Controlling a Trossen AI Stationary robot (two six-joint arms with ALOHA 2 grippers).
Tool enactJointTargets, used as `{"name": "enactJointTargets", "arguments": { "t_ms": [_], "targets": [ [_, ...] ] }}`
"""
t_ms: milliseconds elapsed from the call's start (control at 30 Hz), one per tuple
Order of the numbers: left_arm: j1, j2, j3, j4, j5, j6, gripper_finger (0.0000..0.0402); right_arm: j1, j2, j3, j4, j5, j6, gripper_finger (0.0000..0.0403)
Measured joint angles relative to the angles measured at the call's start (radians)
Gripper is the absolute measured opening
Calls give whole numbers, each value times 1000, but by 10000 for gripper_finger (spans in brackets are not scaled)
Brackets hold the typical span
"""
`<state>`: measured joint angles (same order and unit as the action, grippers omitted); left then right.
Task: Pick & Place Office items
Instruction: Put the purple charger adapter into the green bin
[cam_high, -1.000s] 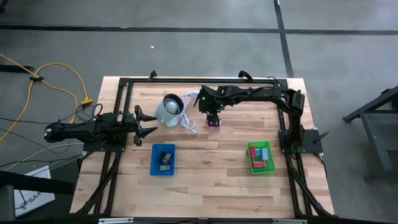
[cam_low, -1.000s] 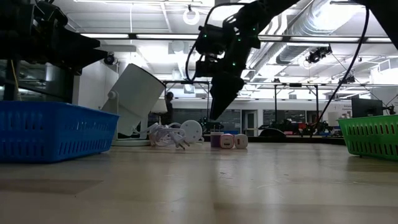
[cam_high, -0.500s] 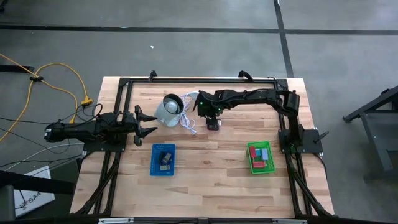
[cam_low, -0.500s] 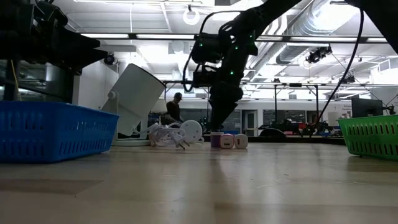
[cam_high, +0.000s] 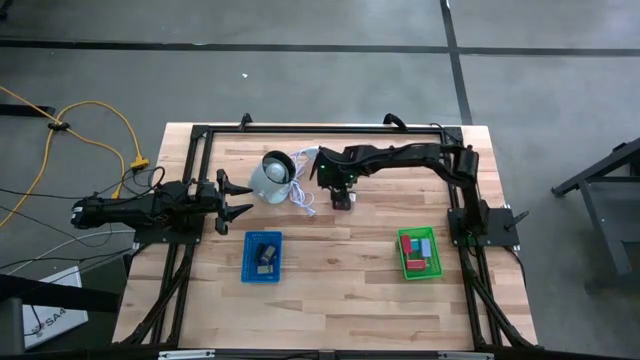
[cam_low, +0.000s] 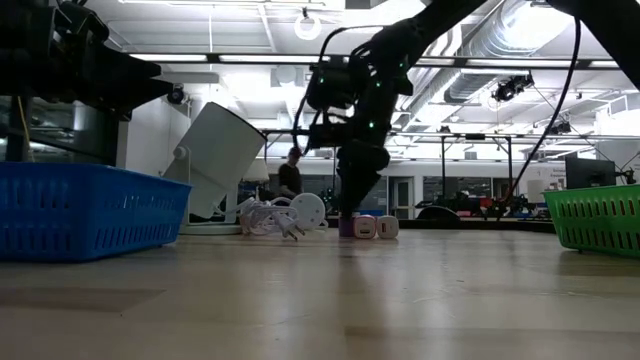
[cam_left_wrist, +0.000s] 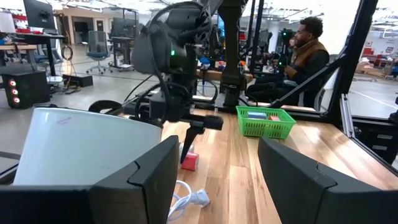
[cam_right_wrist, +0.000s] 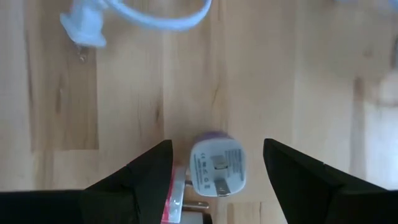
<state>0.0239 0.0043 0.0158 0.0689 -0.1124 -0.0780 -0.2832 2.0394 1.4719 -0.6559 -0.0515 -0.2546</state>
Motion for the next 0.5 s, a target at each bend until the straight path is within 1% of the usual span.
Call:
{"name": "enactJointTargets", "arguments": {
  "t_ms": [400,500],
  "targets": [
    [0,0,0,0,0,0,212,1,12,0,-2,1,21,238],
    [0,0,0,0,0,0,212,0,12,0,-8,0,27,232]
  ]
}}
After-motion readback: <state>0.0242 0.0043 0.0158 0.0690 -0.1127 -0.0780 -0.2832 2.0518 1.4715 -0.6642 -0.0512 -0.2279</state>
